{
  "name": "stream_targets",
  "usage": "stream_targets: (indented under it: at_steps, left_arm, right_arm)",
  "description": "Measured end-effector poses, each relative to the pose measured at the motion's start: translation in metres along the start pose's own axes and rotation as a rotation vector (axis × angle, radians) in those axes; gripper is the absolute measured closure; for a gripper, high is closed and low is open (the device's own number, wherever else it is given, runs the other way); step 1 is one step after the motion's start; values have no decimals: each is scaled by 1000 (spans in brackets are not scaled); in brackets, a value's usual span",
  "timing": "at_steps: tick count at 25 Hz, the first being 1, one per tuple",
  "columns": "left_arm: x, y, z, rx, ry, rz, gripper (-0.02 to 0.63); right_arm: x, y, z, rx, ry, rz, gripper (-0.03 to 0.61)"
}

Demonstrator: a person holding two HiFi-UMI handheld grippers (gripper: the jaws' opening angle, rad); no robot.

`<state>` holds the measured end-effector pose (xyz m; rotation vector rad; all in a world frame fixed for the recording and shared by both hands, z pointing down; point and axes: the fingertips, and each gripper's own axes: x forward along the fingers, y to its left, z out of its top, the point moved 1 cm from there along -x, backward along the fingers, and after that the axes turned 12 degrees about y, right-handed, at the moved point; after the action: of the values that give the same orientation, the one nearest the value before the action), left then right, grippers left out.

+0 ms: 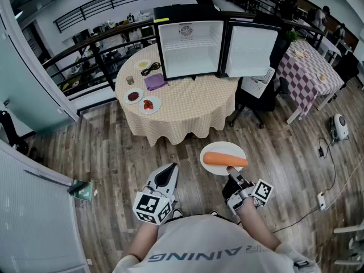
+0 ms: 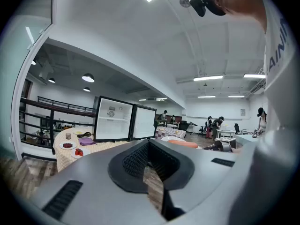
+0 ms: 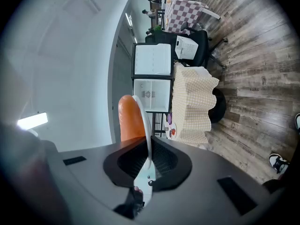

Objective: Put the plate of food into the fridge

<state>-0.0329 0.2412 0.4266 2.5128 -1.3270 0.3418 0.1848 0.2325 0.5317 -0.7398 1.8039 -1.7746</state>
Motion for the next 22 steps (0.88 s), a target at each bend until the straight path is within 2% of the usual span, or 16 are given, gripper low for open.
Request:
stream_targets:
  at_steps: [12,16,22]
  left_arm:
    - [-1,1,-3,7,-2,3,604]
    - [-3,2,-3,5,0,-1,604]
    - [-11,10,-9,-1,12,-15,604]
  right_arm:
    - [3,1,-3,-25,14,0,545]
    - [6,3,-6,-11,8,12,546]
    - [13,-1,-18,10,-1,-17,546]
